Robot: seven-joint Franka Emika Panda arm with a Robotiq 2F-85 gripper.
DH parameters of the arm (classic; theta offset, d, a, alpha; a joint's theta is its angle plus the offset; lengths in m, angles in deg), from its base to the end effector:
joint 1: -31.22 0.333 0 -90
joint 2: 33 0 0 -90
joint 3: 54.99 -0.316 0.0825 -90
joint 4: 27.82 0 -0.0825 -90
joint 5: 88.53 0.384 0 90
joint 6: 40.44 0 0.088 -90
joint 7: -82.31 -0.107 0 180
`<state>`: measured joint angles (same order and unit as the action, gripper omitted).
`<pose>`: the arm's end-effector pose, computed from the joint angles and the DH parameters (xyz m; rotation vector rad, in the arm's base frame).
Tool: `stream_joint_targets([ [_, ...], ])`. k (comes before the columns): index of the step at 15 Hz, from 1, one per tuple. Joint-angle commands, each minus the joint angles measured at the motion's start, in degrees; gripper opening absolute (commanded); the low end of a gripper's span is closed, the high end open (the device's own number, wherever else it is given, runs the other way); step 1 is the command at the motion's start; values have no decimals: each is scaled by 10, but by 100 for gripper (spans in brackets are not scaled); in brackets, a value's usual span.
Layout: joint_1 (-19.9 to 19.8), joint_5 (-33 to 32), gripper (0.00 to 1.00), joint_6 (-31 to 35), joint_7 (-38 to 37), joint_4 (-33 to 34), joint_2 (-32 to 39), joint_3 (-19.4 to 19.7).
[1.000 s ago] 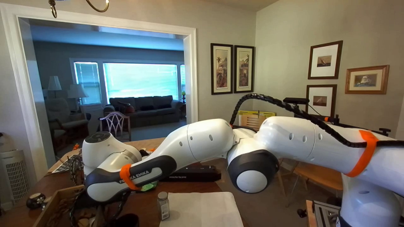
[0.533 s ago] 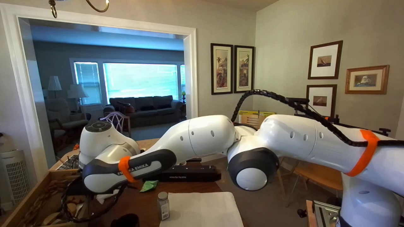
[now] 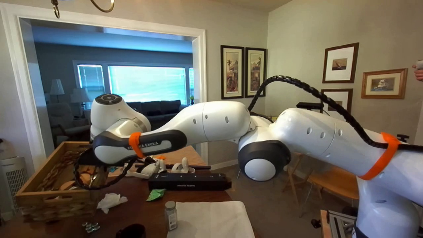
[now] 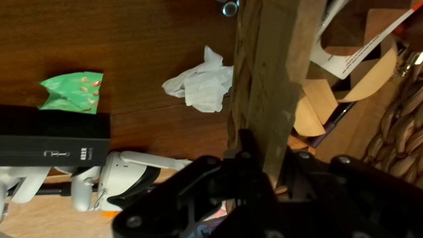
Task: Put the white object in the basket then move the basket forwards.
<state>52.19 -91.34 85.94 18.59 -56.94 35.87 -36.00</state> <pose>0.8177 0.2098 0.3614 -2.7348 1.1062 -0.9349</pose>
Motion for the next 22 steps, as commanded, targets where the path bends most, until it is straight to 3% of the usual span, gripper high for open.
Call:
stream_joint_targets([
  [1, -13, 3, 4, -76, 8, -10, -54, 7],
  [6, -36, 7, 4, -121, -40, -12, -85, 16],
  [8, -54, 24, 4, -116, -60, -22, -86, 3],
  [16, -93, 110, 4, -12, -130, -115, -105, -37],
  [18, -93, 115, 4, 19, -114, -156, -120, -39],
  [22, -92, 109, 4, 20, -49, -263, -184, -45],
])
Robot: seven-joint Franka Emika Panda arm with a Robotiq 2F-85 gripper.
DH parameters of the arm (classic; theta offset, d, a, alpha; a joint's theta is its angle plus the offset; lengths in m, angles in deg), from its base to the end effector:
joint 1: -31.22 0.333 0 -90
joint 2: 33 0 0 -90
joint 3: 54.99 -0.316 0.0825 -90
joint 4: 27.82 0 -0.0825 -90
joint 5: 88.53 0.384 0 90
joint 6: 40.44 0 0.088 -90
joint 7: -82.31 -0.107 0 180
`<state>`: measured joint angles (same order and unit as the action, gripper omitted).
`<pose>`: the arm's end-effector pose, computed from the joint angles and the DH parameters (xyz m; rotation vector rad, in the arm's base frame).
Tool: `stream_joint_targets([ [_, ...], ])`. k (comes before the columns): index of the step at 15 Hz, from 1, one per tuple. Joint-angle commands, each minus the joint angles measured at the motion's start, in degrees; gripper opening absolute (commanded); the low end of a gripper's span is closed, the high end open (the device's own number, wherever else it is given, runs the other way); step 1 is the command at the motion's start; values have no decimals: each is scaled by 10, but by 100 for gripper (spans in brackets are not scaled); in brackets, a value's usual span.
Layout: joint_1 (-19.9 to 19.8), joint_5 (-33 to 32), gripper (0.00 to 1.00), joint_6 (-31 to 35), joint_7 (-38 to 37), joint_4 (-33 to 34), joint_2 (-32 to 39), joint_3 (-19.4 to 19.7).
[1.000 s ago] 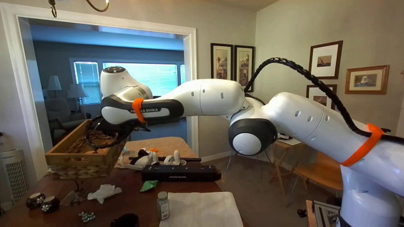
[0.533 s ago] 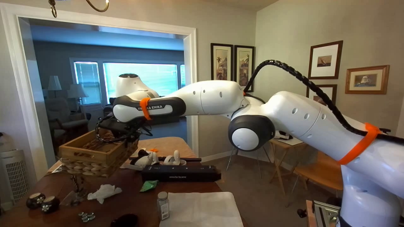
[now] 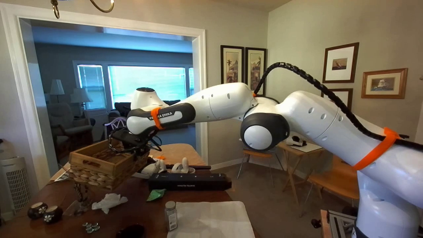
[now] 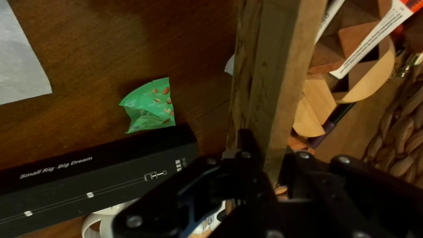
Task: Put the white object in the basket then move the basket forwards.
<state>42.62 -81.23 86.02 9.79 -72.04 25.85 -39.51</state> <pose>0.8266 0.0596 0.3681 -2.3881 1.6563 -0.5980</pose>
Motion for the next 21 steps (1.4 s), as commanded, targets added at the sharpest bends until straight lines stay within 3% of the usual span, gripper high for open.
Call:
stream_joint_targets([
  [1, 5, 2, 4, 4, 57, -135, -105, -7],
  [6, 17, -49, 4, -149, 174, -224, -213, 12],
  [9, 24, -99, 4, -231, 244, -229, -242, 17],
  [10, 0, -137, 4, -248, 262, -225, -249, -22],
  [11, 19, -131, 4, -248, 299, -232, -249, 5],
  [13, 14, -147, 4, -239, 357, -242, -250, -4],
  [14, -9, -171, 4, -230, 378, -244, -250, -39],
  [18, -30, -196, 4, -176, 483, -261, -241, -67],
  [19, -24, -191, 4, -211, 435, -242, -228, -61],
  [20, -27, -190, 16, -205, 441, -245, -226, -64],
  [21, -28, -190, 16, -206, 441, -245, -223, -64],
])
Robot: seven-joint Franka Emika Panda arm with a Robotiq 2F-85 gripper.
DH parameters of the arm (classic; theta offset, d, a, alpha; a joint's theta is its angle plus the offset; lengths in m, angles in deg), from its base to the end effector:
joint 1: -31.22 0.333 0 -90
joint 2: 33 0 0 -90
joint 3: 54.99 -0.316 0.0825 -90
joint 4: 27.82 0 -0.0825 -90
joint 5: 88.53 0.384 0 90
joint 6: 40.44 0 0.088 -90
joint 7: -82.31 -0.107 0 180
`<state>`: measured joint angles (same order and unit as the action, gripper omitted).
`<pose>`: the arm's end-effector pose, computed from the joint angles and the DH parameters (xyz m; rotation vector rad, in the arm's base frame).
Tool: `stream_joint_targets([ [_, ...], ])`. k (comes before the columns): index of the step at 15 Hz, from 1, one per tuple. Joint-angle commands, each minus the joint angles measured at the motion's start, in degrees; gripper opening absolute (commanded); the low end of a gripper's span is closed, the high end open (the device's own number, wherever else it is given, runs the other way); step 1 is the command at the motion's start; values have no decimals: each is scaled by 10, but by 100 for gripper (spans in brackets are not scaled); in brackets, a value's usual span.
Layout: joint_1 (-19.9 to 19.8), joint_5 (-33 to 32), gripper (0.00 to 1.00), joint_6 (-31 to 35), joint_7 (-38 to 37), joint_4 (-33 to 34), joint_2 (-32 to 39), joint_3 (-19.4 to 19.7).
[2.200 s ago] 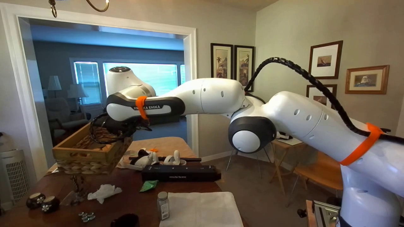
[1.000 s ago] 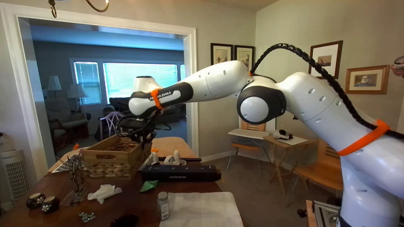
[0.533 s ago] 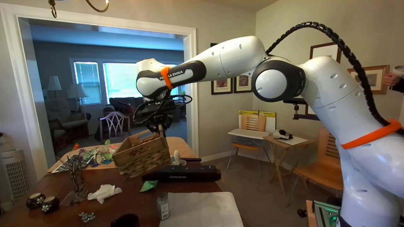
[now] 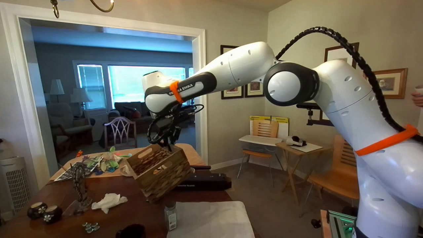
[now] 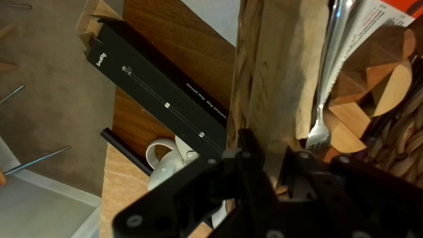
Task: Put the white object in the basket then move the basket forwards.
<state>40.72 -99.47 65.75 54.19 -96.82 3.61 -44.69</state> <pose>0.7355 0.0093 0.4157 2.7996 -0.5921 0.1270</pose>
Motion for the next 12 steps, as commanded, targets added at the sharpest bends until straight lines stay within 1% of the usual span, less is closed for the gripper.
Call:
stream_joint_targets([
  [1, -8, -8, 16, -3, -4, 2, 2, -12],
  [3, -8, -7, 16, -3, -4, 2, 3, -13],
  [4, -8, -7, 4, -3, -4, 2, 3, -13],
  [5, -10, -21, 4, 23, 20, -9, -5, -12],
  [6, -17, -31, 4, 37, 55, -11, -10, -12],
  [8, -31, -42, 4, 68, 99, -19, -20, -14],
  [10, -52, -35, 4, 103, 135, -20, -27, -17],
  [12, -79, -10, 4, 124, 176, -19, -33, -27],
])
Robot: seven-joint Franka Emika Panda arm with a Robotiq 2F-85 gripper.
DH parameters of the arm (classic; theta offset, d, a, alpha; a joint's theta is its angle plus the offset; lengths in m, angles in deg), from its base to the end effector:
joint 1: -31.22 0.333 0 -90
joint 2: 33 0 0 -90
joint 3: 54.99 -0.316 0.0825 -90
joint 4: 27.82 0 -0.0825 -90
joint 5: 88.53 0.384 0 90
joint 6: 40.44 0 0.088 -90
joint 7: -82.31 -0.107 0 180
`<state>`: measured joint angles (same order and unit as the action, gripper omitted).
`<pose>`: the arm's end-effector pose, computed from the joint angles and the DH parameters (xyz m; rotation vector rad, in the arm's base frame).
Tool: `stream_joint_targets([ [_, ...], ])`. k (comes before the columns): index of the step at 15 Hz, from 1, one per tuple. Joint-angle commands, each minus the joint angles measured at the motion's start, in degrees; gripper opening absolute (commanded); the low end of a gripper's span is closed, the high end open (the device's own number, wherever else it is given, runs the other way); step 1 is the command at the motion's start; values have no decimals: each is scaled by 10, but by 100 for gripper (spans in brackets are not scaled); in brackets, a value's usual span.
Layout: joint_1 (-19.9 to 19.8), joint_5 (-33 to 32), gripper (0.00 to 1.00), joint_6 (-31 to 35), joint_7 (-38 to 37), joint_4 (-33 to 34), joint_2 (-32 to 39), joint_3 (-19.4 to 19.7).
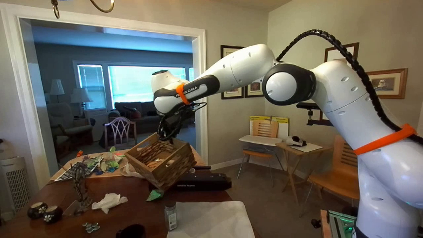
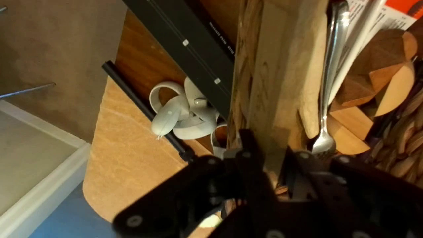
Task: Put the white object in the basket then move the basket forwards.
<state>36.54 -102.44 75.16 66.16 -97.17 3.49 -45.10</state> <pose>0.7498 -0.0390 0.4300 2.8002 -0.3275 0.2993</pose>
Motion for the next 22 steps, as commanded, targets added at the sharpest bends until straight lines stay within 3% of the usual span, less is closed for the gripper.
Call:
stream_joint_targets([
  [1, -53, 34, 4, 27, 88, -17, -36, -33],
  [5, -97, 57, 4, 1, 212, -9, -37, -56],
  [8, -102, 16, 4, -26, 270, -9, -39, -40],
  [14, -113, -43, 4, -2, 393, -29, -44, -41],
  [16, -99, -67, 4, -2, 331, -5, -25, -18],
  [17, -112, -43, 16, -12, 361, 0, -17, -36],
  [20, -109, -56, 16, -8, 342, 0, -16, -29],
  [21, -109, -56, 4, -8, 341, 0, -16, -29],
  [22, -111, -51, 4, -4, 344, -5, -17, -32],
])
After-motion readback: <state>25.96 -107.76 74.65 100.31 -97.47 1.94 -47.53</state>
